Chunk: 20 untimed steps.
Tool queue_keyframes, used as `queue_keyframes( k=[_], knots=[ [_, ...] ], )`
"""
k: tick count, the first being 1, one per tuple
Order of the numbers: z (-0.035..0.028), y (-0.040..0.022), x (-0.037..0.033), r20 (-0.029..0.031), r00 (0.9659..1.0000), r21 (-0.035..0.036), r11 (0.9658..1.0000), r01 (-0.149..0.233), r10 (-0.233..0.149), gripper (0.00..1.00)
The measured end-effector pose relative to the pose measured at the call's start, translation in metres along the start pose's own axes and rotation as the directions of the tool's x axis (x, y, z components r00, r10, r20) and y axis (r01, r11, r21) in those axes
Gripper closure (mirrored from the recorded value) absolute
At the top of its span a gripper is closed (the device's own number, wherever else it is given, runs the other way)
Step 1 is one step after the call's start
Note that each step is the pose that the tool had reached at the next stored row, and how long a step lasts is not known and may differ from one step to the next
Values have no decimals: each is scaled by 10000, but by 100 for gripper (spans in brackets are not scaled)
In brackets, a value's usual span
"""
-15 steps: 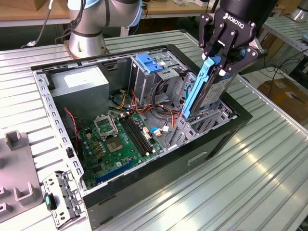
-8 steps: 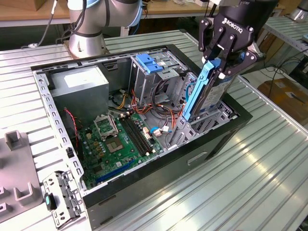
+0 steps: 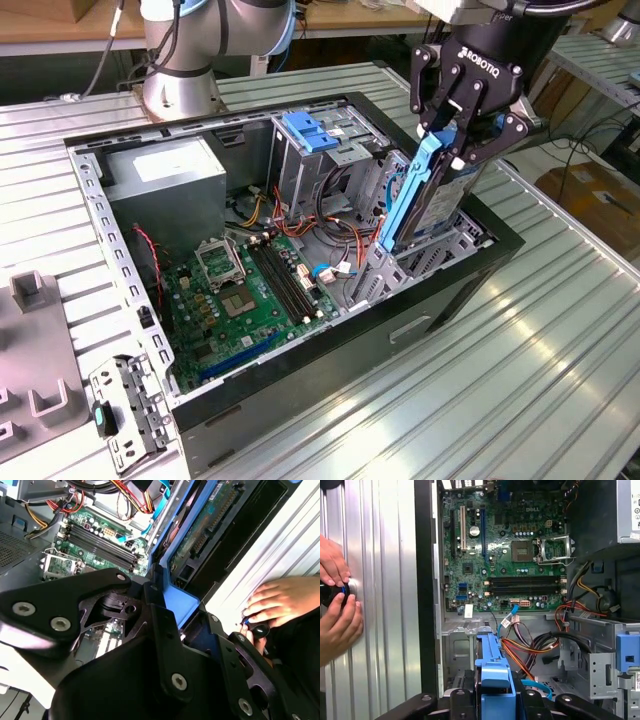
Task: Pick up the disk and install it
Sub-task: 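Insert the disk into the insertion slot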
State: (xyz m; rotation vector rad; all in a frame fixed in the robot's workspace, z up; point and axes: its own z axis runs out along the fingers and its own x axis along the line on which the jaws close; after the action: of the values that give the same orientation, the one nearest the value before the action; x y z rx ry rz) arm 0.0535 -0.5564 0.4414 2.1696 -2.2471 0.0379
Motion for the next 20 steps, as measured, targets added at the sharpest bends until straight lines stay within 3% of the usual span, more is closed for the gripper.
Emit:
queue_keyframes(
  k=[13, 20],
  knots=[
    [96, 0, -3, -1, 10000, 0, 10000, 0, 0, 63],
    [104, 0, -3, -1, 10000, 0, 10000, 0, 0, 63]
  ],
)
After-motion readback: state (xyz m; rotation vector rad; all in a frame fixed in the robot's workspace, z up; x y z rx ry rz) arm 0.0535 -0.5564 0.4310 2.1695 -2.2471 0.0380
